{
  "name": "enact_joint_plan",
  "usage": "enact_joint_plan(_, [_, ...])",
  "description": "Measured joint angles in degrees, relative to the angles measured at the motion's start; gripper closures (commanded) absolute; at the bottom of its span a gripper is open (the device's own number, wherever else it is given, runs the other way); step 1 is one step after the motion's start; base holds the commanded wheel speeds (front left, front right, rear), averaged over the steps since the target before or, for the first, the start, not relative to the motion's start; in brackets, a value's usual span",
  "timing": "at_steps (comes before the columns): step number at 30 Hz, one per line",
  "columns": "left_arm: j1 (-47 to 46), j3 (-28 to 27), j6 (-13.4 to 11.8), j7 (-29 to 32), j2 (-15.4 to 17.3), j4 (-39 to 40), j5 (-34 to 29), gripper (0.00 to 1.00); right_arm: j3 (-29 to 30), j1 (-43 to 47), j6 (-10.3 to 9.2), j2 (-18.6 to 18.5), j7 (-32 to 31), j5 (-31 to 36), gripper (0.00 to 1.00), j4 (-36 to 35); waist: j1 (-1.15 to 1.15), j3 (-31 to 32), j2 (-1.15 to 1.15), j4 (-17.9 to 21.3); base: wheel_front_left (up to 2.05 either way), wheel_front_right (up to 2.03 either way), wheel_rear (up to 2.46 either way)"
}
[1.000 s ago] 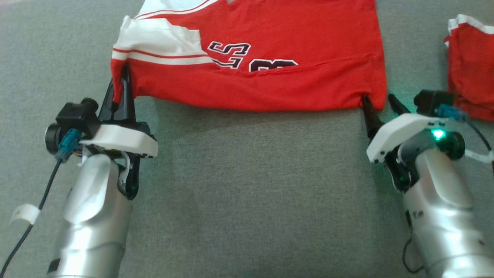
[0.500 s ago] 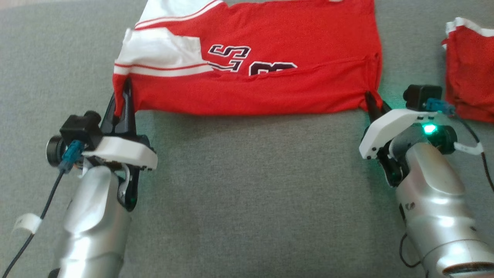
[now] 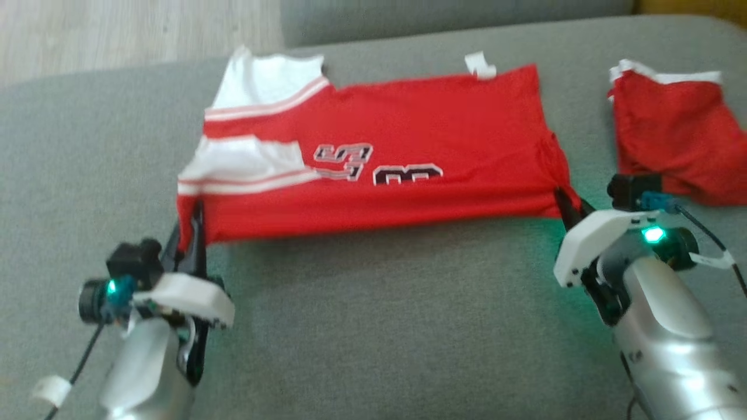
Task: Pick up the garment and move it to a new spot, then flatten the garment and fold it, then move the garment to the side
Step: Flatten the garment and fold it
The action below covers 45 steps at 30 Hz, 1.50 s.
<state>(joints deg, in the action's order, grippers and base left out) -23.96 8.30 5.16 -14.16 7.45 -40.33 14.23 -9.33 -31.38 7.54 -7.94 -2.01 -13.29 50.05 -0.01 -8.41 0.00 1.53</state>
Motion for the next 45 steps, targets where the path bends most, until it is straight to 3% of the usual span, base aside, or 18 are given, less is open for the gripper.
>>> enact_joint_plan(7, [7.0,0.9,0.4,2.1,0.7,2.8,1.4,1.0,-4.4,7.2,0.0,-3.6,-7.6,-5.9,1.0,-9.0,0.0,4.3,0.0,1.4,0.0,0.0,0.0])
enact_joint_plan(17, [15.5,2.8,0.4,9.1,0.9,10.0,2.9,1.0,-2.7,17.3,0.0,-6.1,-16.4,-10.2,1.0,-20.6,0.0,6.9,0.0,2.0,0.0,0.0,0.0])
enact_joint_plan(18, [16.1,3.0,0.4,9.8,0.9,10.4,2.9,1.0,-2.1,18.3,0.0,-6.0,-17.2,-10.4,0.58,-21.4,0.0,6.9,0.0,2.0,0.0,0.0,0.0])
enact_joint_plan(19, [16.6,3.1,0.4,10.4,0.9,10.9,2.9,1.0,-1.4,19.2,0.0,-6.0,-17.5,-10.3,0.0,-22.2,0.01,6.9,0.0,2.0,0.0,0.0,0.0])
enact_joint_plan(20, [17.0,3.1,0.3,11.0,0.9,11.3,2.9,0.83,-0.4,19.9,0.0,-5.6,-17.8,-10.3,0.0,-22.9,0.01,6.8,0.0,2.0,0.0,0.0,0.0])
enact_joint_plan(21, [17.3,3.2,0.3,11.2,0.9,11.8,2.9,0.56,0.4,20.6,0.0,-5.4,-17.8,-10.2,0.0,-23.8,0.0,6.8,0.0,2.0,0.0,0.0,0.0])
enact_joint_plan(22, [17.4,3.2,-0.1,11.4,1.0,12.3,2.9,0.01,1.1,21.1,0.0,-5.1,-17.8,-9.9,0.0,-24.6,0.0,6.7,0.0,2.0,0.0,0.0,0.0])
enact_joint_plan(30, [16.8,2.3,-2.1,7.7,2.0,17.5,2.9,0.0,7.5,21.1,0.0,-2.1,-12.1,-5.1,0.0,-30.9,0.01,4.6,0.0,2.9,0.0,0.0,0.0])
enact_joint_plan(37, [8.2,1.2,-1.0,4.3,3.4,20.8,2.9,0.0,11.1,14.8,0.0,-1.1,-4.5,-2.2,0.0,-32.8,0.01,0.8,0.0,4.1,0.0,0.0,0.0])
enact_joint_plan(41, [0.5,2.9,0.3,7.0,5.6,19.7,2.8,0.0,11.7,10.6,0.0,-1.0,-2.1,-1.6,0.0,-32.8,0.02,-2.2,0.0,4.9,0.0,0.0,0.0])
enact_joint_plan(45, [-11.0,5.4,2.0,15.5,9.6,14.0,3.9,0.0,10.1,5.3,0.0,-1.1,-1.1,-1.2,0.0,-32.1,0.02,-6.7,0.0,6.2,0.0,0.0,0.0])
